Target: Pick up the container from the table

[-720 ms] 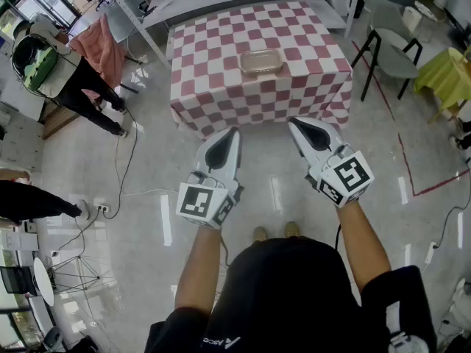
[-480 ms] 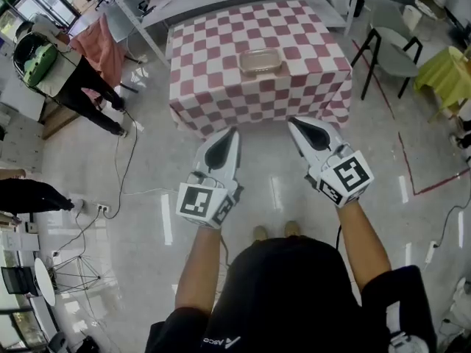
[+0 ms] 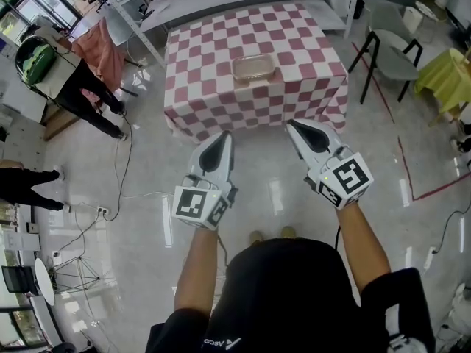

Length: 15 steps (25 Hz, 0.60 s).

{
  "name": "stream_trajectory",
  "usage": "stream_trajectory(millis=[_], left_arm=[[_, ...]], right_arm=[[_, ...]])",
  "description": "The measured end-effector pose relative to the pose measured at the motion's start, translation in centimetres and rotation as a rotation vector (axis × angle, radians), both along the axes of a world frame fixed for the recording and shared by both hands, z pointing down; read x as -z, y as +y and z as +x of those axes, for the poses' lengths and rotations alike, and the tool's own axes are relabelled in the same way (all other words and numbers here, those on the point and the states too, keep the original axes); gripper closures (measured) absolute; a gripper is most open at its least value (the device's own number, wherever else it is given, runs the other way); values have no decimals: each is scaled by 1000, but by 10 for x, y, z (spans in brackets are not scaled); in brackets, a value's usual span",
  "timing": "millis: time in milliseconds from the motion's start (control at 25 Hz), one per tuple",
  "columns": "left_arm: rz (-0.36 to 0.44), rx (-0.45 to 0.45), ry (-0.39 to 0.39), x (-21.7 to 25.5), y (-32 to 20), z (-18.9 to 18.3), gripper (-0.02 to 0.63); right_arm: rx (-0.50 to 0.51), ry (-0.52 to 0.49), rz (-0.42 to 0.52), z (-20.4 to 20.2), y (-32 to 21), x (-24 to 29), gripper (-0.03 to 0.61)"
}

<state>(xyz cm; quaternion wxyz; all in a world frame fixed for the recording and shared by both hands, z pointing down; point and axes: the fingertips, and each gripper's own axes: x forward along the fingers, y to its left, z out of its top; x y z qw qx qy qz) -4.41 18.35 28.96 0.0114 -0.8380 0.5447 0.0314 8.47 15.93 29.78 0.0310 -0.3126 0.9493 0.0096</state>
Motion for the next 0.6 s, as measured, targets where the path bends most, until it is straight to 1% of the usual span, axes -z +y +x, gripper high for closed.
stream_trajectory(millis=[160, 320, 480, 600], left_arm=[[3, 29, -2, 1, -13, 11, 603], [15, 57, -4, 4, -39, 6, 603], [7, 78, -12, -2, -40, 14, 603], [9, 82, -11, -5, -50, 12, 603]], right_arm=[[18, -3, 10, 16, -14, 1, 575], [35, 6, 18, 14, -44, 1, 575], [49, 6, 9, 23, -46, -6, 575], [51, 7, 8, 22, -56, -10, 575]])
